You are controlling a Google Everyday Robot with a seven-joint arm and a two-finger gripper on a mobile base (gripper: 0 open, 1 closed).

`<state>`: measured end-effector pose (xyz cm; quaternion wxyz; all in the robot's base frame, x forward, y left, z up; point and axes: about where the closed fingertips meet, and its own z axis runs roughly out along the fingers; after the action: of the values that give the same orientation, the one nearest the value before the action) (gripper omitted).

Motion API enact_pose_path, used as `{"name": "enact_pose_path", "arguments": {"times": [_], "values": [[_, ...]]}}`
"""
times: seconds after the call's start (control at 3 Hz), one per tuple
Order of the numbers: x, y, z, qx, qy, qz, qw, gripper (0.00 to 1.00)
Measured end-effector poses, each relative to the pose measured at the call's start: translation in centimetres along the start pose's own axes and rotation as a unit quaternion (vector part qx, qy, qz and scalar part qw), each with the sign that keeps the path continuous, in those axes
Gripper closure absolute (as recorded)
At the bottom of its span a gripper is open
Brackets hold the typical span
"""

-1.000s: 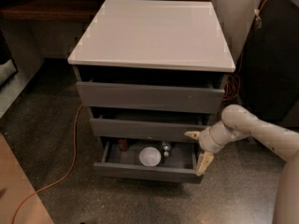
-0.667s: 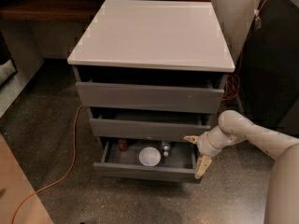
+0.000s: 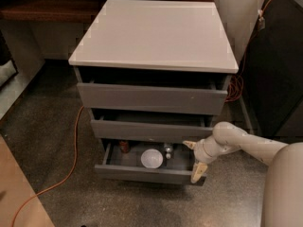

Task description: Pick blue plastic bottle from bottom drawer and place on counter

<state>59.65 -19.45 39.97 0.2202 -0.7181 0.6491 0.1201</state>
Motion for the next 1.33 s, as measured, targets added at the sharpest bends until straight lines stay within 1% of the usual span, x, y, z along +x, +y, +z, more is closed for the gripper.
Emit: {"name": "enact_pose_path", "arguments": {"times": [0.33, 0.67, 1.0, 1.33], "values": [[0.0, -0.3, 0.0, 0.005, 0.0, 0.0, 1.0, 0.0], [0.0, -0.1, 1.1, 0.009, -0.025, 0.012, 0.9996, 0.0], [0.2, -0.1, 3.6, 0.02, -0.039, 0.015, 0.9989, 0.0], [0.9, -1.0, 6.2, 0.042, -0.049, 0.014, 0.9978, 0.0]]}}
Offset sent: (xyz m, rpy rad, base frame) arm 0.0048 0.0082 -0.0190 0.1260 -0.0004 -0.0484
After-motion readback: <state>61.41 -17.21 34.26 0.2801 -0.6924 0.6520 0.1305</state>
